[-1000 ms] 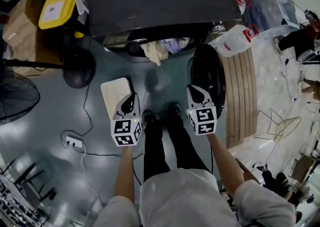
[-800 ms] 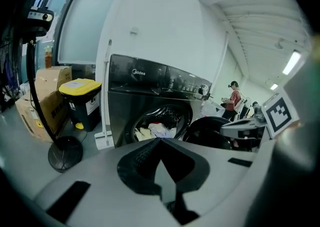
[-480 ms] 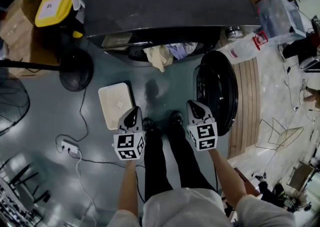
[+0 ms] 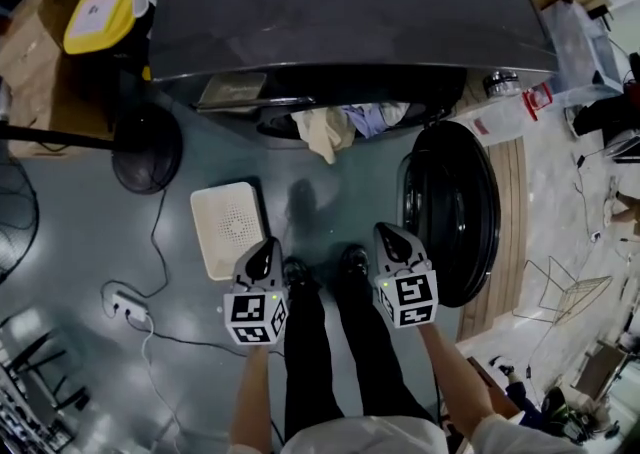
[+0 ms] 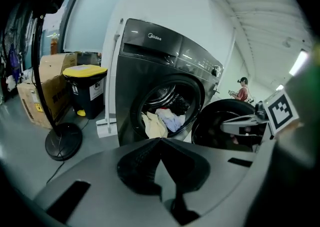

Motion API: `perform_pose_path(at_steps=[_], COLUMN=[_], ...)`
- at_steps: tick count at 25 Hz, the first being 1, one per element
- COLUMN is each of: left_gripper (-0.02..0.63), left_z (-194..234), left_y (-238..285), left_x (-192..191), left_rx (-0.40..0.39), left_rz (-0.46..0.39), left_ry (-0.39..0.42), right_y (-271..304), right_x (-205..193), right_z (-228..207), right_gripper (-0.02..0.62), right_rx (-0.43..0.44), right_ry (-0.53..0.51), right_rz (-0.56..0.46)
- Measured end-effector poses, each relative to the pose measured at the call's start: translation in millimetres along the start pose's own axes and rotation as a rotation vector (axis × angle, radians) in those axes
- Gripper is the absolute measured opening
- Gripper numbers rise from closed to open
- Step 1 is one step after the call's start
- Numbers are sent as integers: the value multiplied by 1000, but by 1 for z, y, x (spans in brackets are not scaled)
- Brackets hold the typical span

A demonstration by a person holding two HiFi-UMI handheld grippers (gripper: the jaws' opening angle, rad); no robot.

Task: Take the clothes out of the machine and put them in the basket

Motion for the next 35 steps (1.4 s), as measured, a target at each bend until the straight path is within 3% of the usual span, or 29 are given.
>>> perform_pose_path(at_steps=[9, 10, 12, 14, 16, 35], left_gripper=[18, 18, 18, 18, 18, 18], left_z=[9, 11, 15, 18, 20, 33], left_y=[27, 28, 30, 30, 31, 34], left_x=[-14, -16, -20, -23, -27, -33], left_rx=[-27, -26, -26, -29, -30, -44], left_rz=[-9, -9, -8, -10, -9, 8], left_ry=[12, 10, 3, -3, -6, -19], right_y=[30, 34, 41, 47, 54, 156], right_x=[-17, -19, -24, -30, -33, -13], right_z=[4, 7, 13, 18, 18, -28], right_gripper=[30, 59, 222, 302, 338, 353], right_rx=[25, 41, 82, 102, 78, -160], right_ry=[-17, -15, -12, -8, -13, -48], right_rz=[-33, -35, -35, -42, -56, -46])
Point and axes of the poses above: the fingertips, and each gripper's own axes: y forward along the fingers, z to its left, x out of its top, the point moved 5 cm from there along -y, backward along the fingers, and after that the axes turned 8 degrees about -x, right-handed, at the moved point
